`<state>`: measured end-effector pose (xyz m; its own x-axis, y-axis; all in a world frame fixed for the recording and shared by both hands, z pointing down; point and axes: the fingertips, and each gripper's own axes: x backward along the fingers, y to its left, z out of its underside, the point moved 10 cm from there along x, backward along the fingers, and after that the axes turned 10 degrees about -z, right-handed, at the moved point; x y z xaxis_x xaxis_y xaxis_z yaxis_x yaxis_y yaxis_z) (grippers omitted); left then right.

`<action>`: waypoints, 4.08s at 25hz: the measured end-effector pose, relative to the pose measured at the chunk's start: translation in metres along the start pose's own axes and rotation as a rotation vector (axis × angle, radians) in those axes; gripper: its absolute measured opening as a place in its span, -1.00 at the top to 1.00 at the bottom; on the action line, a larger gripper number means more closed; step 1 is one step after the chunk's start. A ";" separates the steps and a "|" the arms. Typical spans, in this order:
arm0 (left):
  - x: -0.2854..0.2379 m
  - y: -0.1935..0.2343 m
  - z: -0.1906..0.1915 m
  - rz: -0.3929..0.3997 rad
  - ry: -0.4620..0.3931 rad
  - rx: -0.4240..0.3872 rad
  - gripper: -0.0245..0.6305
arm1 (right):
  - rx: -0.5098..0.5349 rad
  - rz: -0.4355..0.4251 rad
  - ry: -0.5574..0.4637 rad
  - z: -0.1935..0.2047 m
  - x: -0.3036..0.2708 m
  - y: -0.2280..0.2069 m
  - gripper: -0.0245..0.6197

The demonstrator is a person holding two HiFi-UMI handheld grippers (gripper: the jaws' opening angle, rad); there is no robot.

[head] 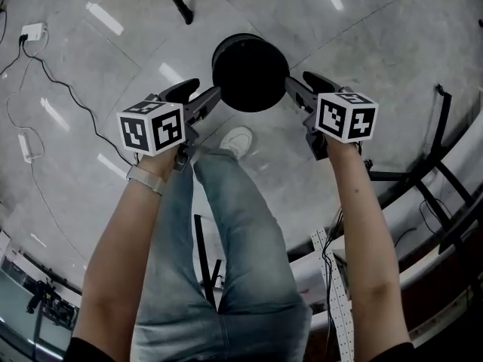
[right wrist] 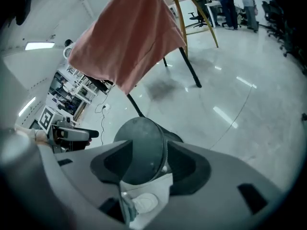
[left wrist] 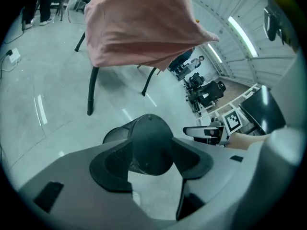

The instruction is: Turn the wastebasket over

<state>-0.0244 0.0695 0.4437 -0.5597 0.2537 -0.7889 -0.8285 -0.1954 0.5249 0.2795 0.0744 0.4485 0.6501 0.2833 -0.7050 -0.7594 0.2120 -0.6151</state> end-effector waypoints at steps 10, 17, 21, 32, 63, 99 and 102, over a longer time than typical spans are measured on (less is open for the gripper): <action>-0.075 0.034 0.015 0.106 0.091 -0.082 0.15 | -0.056 -0.060 0.043 0.018 -0.056 -0.031 0.20; -0.079 0.041 0.012 0.153 0.137 -0.228 0.17 | -0.051 -0.033 -0.009 0.024 -0.055 -0.026 0.21; -0.080 0.039 0.000 0.161 0.156 -0.308 0.21 | -0.065 0.018 -0.052 0.027 -0.051 -0.017 0.23; -0.073 0.046 -0.023 0.254 0.117 -0.624 0.24 | 0.019 0.212 -0.321 0.062 -0.044 0.036 0.24; -0.068 0.129 0.087 0.306 0.359 -0.945 0.32 | -0.135 0.284 -0.160 0.253 -0.141 0.115 0.44; 0.018 0.116 0.107 -0.018 0.092 -0.127 0.37 | 0.384 0.159 0.187 0.005 -0.074 -0.031 -0.04; 0.027 0.123 0.114 -0.039 0.046 -0.049 0.37 | 0.427 0.085 0.322 -0.009 -0.098 -0.050 -0.07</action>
<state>-0.1433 0.1604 0.5235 -0.5244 0.2186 -0.8230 -0.8471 -0.2326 0.4779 0.2536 0.0273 0.5449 0.5099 0.0291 -0.8597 -0.7085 0.5810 -0.4006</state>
